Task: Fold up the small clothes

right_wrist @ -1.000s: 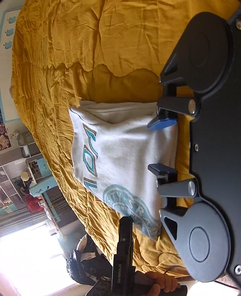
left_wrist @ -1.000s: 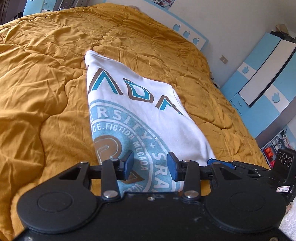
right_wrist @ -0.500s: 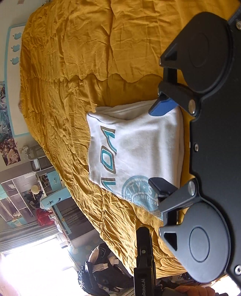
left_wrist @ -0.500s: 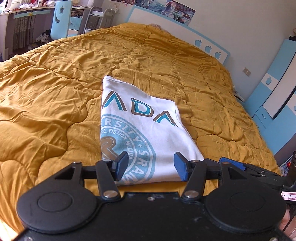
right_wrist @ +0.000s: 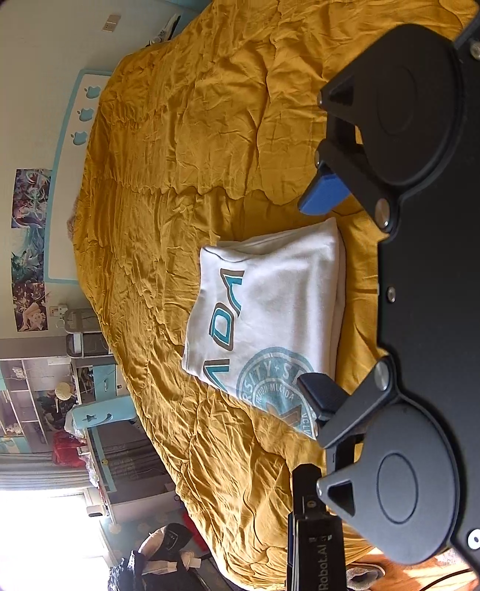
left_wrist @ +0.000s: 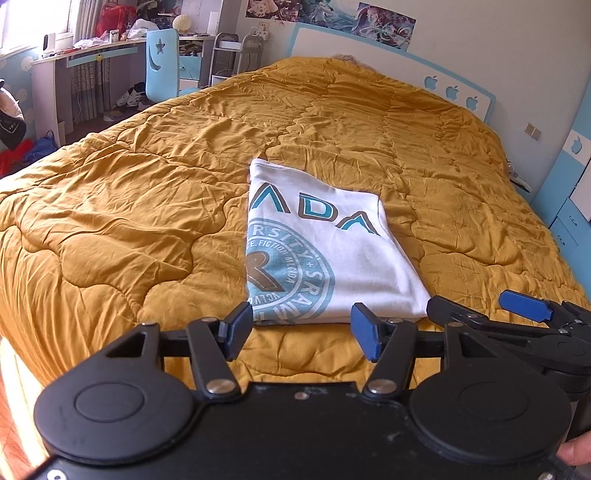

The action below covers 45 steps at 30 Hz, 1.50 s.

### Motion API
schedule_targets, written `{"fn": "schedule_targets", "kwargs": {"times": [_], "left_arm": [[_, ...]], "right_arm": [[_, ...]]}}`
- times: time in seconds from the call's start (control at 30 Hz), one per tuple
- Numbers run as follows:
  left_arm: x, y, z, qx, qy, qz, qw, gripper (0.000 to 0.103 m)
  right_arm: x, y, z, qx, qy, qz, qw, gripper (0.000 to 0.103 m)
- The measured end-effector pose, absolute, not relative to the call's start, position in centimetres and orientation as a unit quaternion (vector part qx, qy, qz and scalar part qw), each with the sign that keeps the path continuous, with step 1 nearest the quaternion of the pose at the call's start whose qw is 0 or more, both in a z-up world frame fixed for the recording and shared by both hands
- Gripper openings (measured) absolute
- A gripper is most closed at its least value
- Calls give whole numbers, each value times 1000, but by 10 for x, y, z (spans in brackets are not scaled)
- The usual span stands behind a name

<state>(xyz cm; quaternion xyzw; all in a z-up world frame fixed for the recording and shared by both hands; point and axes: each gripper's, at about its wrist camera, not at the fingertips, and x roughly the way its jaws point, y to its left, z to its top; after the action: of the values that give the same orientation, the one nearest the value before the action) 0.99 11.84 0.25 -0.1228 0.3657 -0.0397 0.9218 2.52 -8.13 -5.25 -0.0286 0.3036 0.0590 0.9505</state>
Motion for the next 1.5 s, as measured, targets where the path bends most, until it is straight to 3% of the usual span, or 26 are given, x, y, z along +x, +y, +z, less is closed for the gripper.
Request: {"fn": "schedule_targets", "kwargs": {"times": [1.5], "left_arm": [[0,115,2,-106,381,-3,918,65]], "right_arm": [[16,-70,-56,3,322,51,945,95]]}}
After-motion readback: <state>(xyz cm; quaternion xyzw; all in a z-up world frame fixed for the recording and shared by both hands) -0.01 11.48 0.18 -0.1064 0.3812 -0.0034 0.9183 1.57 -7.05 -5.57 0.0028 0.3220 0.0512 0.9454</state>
